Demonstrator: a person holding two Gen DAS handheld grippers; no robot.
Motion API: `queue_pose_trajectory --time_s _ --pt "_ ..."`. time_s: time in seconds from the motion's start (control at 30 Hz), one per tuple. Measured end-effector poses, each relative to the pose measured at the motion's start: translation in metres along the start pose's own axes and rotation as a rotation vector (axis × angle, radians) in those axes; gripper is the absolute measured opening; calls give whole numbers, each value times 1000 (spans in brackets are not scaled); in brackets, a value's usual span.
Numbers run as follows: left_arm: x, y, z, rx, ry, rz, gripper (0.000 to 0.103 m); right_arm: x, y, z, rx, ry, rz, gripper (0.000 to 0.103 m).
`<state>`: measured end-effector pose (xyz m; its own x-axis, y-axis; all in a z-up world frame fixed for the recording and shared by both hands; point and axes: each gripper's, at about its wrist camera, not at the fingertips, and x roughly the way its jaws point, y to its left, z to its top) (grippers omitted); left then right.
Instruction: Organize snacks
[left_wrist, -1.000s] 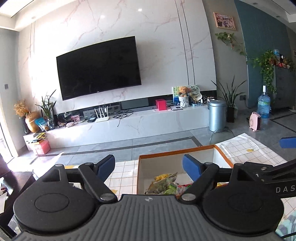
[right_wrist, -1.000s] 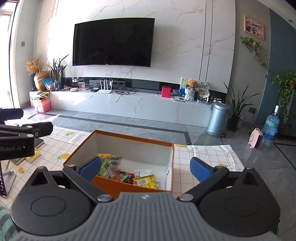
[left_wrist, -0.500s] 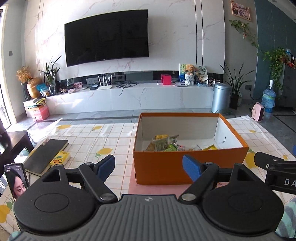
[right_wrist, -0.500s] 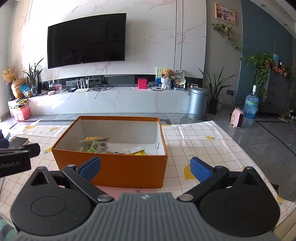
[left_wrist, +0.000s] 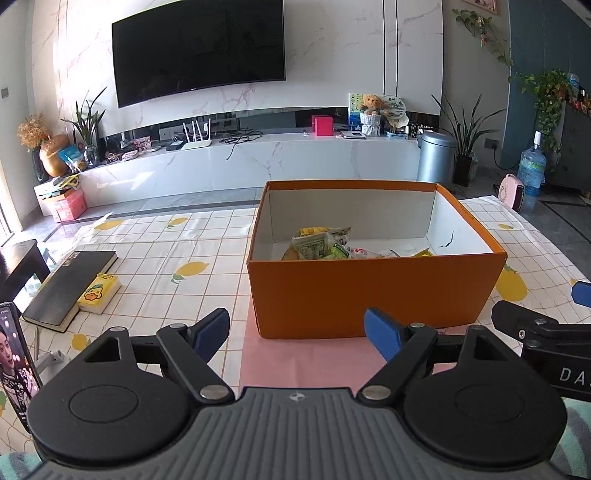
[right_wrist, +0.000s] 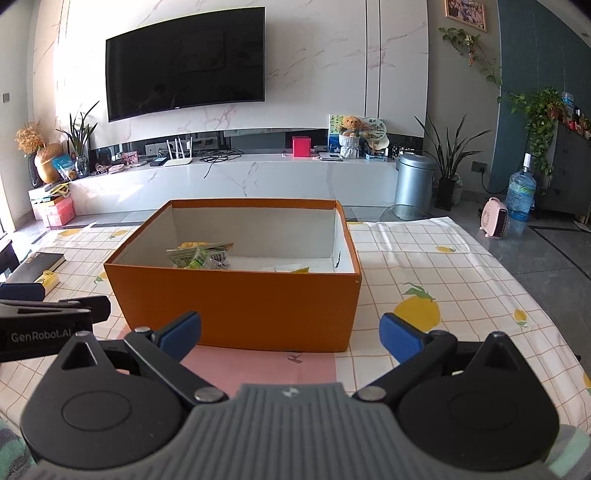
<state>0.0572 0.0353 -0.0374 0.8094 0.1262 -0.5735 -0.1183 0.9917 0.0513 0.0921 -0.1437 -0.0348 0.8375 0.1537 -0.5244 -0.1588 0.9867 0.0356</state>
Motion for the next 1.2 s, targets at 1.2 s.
queue_pose_trajectory --time_s 1.2 --pt "1 -2 4 10 17 -22 97 6 -8 -4 33 29 35 99"
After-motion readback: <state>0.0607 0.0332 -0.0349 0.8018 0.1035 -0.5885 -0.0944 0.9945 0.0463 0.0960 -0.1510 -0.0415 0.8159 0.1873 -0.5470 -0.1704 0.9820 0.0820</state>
